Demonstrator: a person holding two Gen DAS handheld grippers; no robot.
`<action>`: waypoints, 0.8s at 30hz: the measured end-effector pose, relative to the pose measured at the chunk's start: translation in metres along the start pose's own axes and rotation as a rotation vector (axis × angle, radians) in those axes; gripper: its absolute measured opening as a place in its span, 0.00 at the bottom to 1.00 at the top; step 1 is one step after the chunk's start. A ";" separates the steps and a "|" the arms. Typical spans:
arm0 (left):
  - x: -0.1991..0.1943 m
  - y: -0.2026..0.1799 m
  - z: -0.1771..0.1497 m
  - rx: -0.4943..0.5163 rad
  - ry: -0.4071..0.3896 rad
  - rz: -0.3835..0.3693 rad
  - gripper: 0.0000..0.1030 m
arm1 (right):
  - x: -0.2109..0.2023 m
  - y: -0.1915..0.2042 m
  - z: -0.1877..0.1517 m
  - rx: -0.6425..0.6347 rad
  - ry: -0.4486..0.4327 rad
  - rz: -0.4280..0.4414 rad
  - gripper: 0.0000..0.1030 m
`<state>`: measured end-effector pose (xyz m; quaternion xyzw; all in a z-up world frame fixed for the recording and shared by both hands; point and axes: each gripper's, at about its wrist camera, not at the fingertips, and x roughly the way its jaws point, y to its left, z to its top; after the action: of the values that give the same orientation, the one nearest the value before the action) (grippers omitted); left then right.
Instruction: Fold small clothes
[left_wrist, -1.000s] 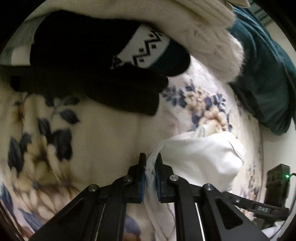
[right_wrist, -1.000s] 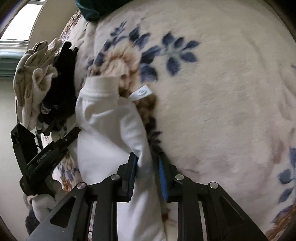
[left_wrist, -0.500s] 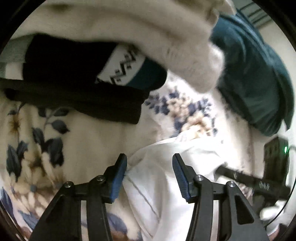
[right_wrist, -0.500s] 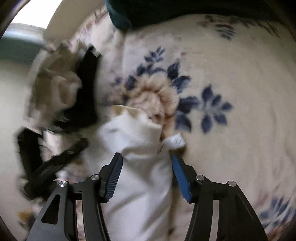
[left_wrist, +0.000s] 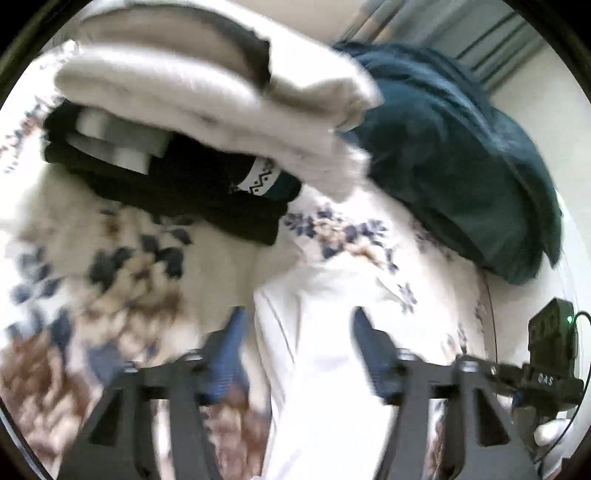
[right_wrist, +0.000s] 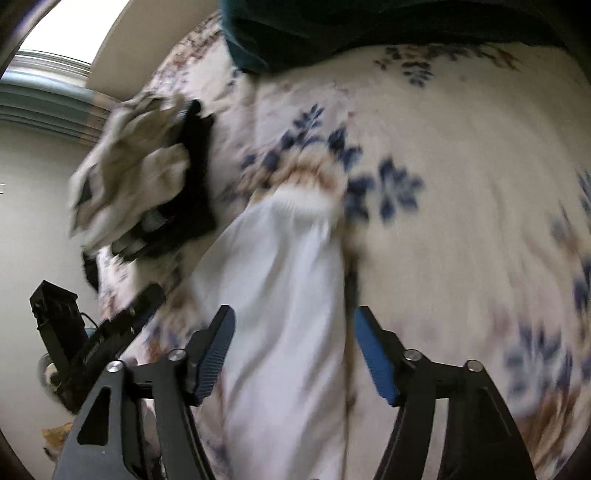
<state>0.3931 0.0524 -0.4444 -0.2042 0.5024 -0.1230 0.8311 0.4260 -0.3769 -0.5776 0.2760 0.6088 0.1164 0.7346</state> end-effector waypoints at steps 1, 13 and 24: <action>-0.016 -0.004 -0.011 0.018 0.000 0.015 0.98 | -0.015 0.002 -0.021 0.004 0.004 0.011 0.71; -0.132 0.006 -0.178 0.050 0.261 0.085 0.98 | -0.127 0.002 -0.289 0.180 0.097 0.018 0.92; -0.093 0.073 -0.346 -0.004 0.549 0.185 0.98 | -0.046 -0.069 -0.431 0.323 0.260 -0.065 0.92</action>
<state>0.0432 0.0801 -0.5476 -0.1182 0.7253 -0.0962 0.6714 -0.0095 -0.3432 -0.6229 0.3529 0.7179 0.0280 0.5994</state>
